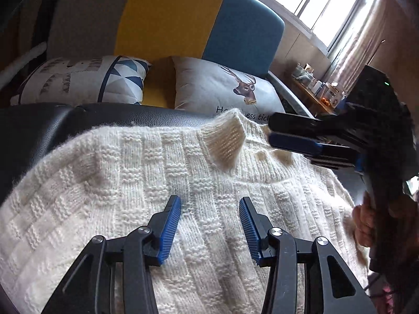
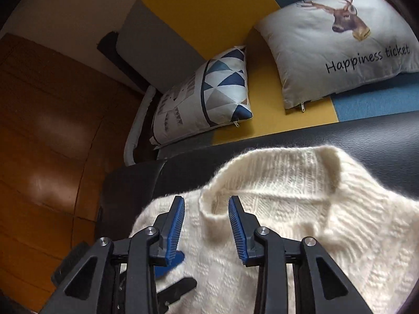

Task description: Fold clothes

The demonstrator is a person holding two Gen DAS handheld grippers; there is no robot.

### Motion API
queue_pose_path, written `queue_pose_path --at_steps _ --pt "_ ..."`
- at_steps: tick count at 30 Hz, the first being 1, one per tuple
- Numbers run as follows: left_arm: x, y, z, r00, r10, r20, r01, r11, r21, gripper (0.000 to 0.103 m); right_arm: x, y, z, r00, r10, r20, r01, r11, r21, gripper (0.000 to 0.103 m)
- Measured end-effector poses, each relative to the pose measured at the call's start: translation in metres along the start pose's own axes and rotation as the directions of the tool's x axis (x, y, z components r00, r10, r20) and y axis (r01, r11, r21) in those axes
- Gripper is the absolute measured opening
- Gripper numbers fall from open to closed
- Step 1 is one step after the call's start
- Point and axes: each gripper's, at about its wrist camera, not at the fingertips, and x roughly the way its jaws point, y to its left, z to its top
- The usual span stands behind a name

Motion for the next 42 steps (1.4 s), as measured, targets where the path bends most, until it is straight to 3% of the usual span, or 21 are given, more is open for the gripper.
queue_pose_path --at_steps 5,11,14,22,25,29,31,32,34,36,39,42 --pt "0.0 0.002 -0.002 1.0 -0.028 0.005 0.028 0.999 -0.021 0.047 0.026 -0.002 0.02 0.984 0.176 0.019 -0.177 0.979 0.106 0.038" --pt "-0.002 0.002 -0.004 0.999 -0.041 0.009 0.042 0.999 -0.029 0.048 0.052 -0.013 0.033 0.997 0.068 0.034 -0.072 0.986 0.149 0.035" --pt "-0.001 0.001 -0.003 0.999 -0.039 0.009 0.04 0.999 -0.028 0.048 0.046 -0.01 0.035 0.999 0.043 0.025 -0.046 0.992 0.12 0.035" --pt "-0.005 -0.002 0.002 0.999 -0.034 -0.015 0.033 0.999 -0.04 0.048 -0.036 -0.012 0.011 0.994 0.028 0.103 -0.031 0.999 0.034 0.036" --pt "-0.006 -0.008 0.015 0.998 -0.059 -0.006 0.059 0.997 -0.04 0.048 -0.056 -0.024 -0.001 0.997 0.003 0.083 -0.006 0.999 0.036 0.036" --pt "0.011 -0.02 0.044 0.998 -0.069 0.014 0.069 0.998 0.003 0.048 -0.061 -0.05 -0.009 0.999 -0.027 0.037 0.023 0.995 0.095 0.036" --pt "0.02 -0.029 0.055 0.997 -0.073 0.01 0.073 0.997 0.027 0.048 -0.061 -0.064 -0.009 0.993 -0.111 0.044 0.105 0.987 0.125 0.036" --pt "0.028 -0.031 0.06 0.998 -0.058 -0.003 0.058 0.998 0.037 0.048 -0.063 -0.072 -0.009 0.992 -0.109 0.063 0.099 0.984 0.149 0.035" --pt "0.046 -0.032 0.067 0.999 0.002 -0.037 -0.001 0.999 0.046 0.048 -0.067 -0.088 -0.01 0.99 -0.092 0.102 0.07 0.977 0.199 0.028" --pt "0.06 -0.019 0.065 0.998 0.019 -0.066 -0.018 1.0 0.018 0.046 -0.069 -0.094 -0.014 0.985 -0.116 0.126 0.091 0.978 0.188 0.016" --pt "0.057 -0.018 0.059 0.999 0.028 -0.04 -0.027 0.999 0.04 0.042 -0.07 -0.101 -0.018 0.982 -0.124 0.146 0.096 0.978 0.187 0.006" --pt "0.055 -0.018 0.057 0.998 0.041 -0.039 -0.04 0.998 0.041 0.042 -0.075 -0.094 -0.021 0.977 -0.155 0.145 0.129 0.976 0.178 0.006"
